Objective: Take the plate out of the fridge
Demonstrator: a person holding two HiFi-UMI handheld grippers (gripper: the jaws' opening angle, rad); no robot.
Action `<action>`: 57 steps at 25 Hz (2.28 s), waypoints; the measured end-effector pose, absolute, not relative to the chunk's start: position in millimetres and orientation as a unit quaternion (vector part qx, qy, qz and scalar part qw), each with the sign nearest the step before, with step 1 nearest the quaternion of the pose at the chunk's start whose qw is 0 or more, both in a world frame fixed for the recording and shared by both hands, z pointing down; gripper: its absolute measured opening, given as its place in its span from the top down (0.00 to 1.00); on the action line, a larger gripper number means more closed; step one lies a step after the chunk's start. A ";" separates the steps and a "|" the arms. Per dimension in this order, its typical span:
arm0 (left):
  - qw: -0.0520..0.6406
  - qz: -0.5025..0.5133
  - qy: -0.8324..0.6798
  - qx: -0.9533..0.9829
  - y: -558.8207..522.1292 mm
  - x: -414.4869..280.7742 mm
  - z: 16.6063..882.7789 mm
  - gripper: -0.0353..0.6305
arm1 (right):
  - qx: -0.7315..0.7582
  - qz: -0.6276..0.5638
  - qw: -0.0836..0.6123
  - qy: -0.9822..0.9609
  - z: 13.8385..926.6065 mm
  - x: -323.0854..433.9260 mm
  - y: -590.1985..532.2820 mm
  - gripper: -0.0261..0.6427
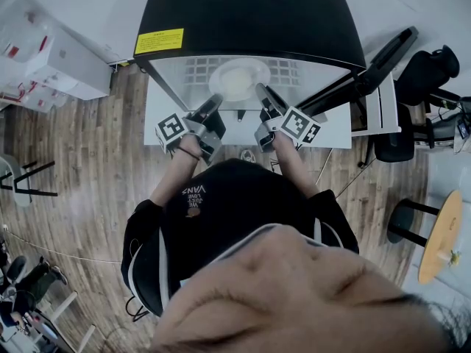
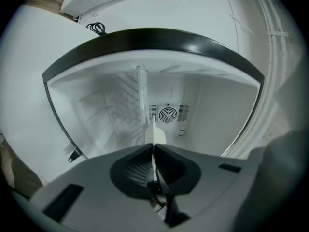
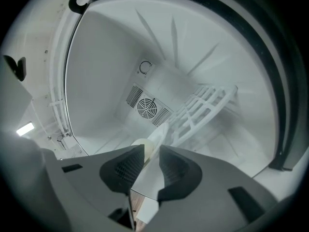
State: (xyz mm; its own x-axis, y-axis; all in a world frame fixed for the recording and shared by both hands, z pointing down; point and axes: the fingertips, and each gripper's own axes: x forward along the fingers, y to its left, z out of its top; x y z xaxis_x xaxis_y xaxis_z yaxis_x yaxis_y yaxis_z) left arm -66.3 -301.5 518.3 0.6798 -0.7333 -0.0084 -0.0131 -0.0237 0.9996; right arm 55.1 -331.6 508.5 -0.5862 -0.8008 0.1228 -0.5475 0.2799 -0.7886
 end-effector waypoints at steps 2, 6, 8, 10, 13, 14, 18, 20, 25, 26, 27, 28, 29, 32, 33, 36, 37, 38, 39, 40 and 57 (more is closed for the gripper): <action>0.633 -0.278 -0.286 0.663 -301.4 -66.8 517.4 0.90 | -0.432 -0.417 0.144 0.787 508.6 54.8 -330.5 0.81; 0.630 -0.276 -0.286 0.667 -299.9 -67.4 517.7 0.90 | -0.434 -0.415 0.144 0.787 508.8 55.2 -326.4 0.81; 0.628 -0.268 -0.290 0.670 -297.4 -69.6 521.4 0.90 | -0.436 -0.411 0.145 0.787 507.3 54.9 -323.4 0.81; 0.624 -0.260 -0.292 0.677 -295.0 -71.6 522.3 0.90 | -0.439 -0.407 0.147 0.788 504.7 54.4 -320.0 0.81; 0.617 -0.262 -0.281 0.687 -291.3 -71.3 512.9 0.90 | -0.443 -0.401 0.151 0.787 501.0 53.6 -312.9 0.81; 0.617 -0.265 -0.275 0.688 -289.1 -70.8 509.6 0.90 | -0.445 -0.400 0.153 0.787 500.0 53.2 -309.8 0.81; 0.615 -0.251 -0.272 0.696 -278.3 -75.2 511.1 0.90 | -0.453 -0.391 0.158 0.785 496.7 50.6 -296.2 0.81; 0.619 -0.250 -0.266 0.695 -273.1 -76.5 510.5 0.90 | -0.457 -0.388 0.160 0.784 496.1 49.0 -289.6 0.81; 0.621 -0.244 -0.250 0.702 -258.0 -80.2 507.6 0.90 | -0.470 -0.383 0.162 0.779 497.0 44.7 -269.2 0.81; 0.619 -0.244 -0.246 0.705 -255.3 -81.1 506.2 0.90 | -0.472 -0.381 0.163 0.778 496.7 43.5 -265.6 0.81; 0.618 -0.244 -0.243 0.706 -252.5 -82.2 505.1 0.90 | -0.474 -0.379 0.164 0.778 496.4 42.1 -262.0 0.81; 0.618 -0.243 -0.241 0.708 -249.5 -83.5 504.8 0.90 | -0.475 -0.378 0.164 0.777 496.2 40.7 -258.3 0.81; 0.618 -0.243 -0.239 0.709 -246.9 -84.7 505.0 0.90 | -0.476 -0.377 0.165 0.777 496.2 39.6 -254.8 0.81; 0.620 -0.242 -0.234 0.709 -242.1 -85.7 505.6 0.90 | -0.481 -0.374 0.165 0.776 496.6 38.7 -248.2 0.81; 0.621 -0.241 -0.232 0.709 -240.6 -85.8 506.0 0.90 | -0.483 -0.373 0.165 0.775 496.9 38.8 -246.4 0.81; 0.621 -0.237 -0.230 0.711 -234.5 -87.4 506.6 0.90 | -0.489 -0.367 0.164 0.774 496.2 38.8 -239.6 0.81; 0.620 -0.236 -0.229 0.712 -232.8 -87.7 506.4 0.90 | -0.491 -0.365 0.164 0.774 495.9 38.8 -237.5 0.81; 0.620 -0.236 -0.227 0.713 -231.6 -87.8 506.3 0.90 | -0.492 -0.365 0.164 0.773 495.9 38.7 -235.7 0.81; 0.619 -0.236 -0.226 0.714 -230.6 -87.8 506.5 0.90 | -0.492 -0.366 0.164 0.773 496.4 38.4 -234.1 0.81; 0.619 -0.236 -0.225 0.715 -229.6 -87.8 506.7 0.90 | -0.492 -0.366 0.165 0.773 496.8 38.2 -232.8 0.81; 0.614 -0.252 -0.234 0.711 -222.5 -77.3 504.0 0.90 | -0.477 -0.361 0.163 0.784 494.2 49.0 -230.4 0.81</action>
State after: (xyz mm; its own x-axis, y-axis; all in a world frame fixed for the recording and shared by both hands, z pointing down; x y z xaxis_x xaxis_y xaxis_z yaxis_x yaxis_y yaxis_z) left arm -77.3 -222.5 504.0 0.7643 -0.6409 -0.0711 -0.0235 -0.1378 0.9902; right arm 49.0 -230.4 494.2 -0.4913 -0.8664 0.0892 -0.6307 0.2832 -0.7225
